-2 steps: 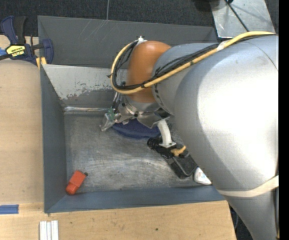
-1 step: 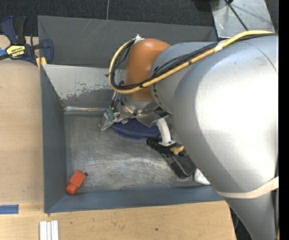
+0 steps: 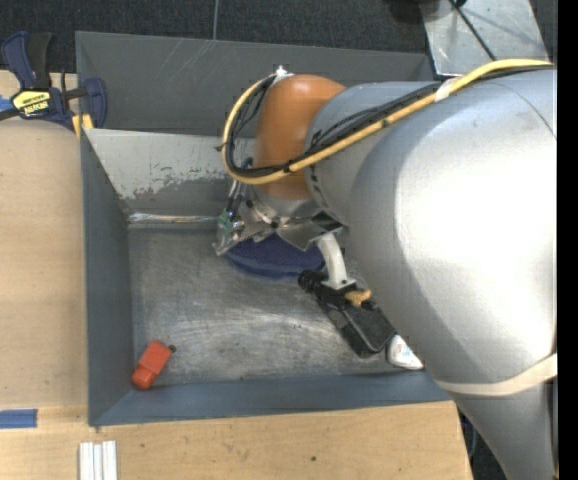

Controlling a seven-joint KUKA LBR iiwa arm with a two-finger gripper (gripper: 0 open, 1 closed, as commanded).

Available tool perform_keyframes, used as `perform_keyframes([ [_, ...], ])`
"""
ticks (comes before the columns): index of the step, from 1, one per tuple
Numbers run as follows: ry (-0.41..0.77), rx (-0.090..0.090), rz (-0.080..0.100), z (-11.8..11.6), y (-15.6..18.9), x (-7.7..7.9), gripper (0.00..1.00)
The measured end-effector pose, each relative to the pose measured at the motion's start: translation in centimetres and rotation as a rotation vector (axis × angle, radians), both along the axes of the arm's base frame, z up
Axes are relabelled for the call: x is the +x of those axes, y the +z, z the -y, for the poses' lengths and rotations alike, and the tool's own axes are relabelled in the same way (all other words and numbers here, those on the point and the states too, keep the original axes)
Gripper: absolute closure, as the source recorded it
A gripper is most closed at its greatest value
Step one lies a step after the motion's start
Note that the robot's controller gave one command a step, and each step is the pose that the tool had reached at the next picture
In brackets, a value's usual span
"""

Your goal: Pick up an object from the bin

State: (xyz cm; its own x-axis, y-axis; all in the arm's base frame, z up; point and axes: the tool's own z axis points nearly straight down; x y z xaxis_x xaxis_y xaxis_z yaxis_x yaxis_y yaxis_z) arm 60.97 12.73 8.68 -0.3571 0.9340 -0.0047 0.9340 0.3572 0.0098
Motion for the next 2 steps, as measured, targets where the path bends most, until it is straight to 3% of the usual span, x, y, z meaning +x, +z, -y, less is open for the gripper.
perform_keyframes([
  [1, 0.004, 0.001, -0.004, 0.0, 4.7, 0.2, 1.00],
  [2, 0.008, 0.001, -0.007, 0.1, 6.0, 0.3, 1.00],
])
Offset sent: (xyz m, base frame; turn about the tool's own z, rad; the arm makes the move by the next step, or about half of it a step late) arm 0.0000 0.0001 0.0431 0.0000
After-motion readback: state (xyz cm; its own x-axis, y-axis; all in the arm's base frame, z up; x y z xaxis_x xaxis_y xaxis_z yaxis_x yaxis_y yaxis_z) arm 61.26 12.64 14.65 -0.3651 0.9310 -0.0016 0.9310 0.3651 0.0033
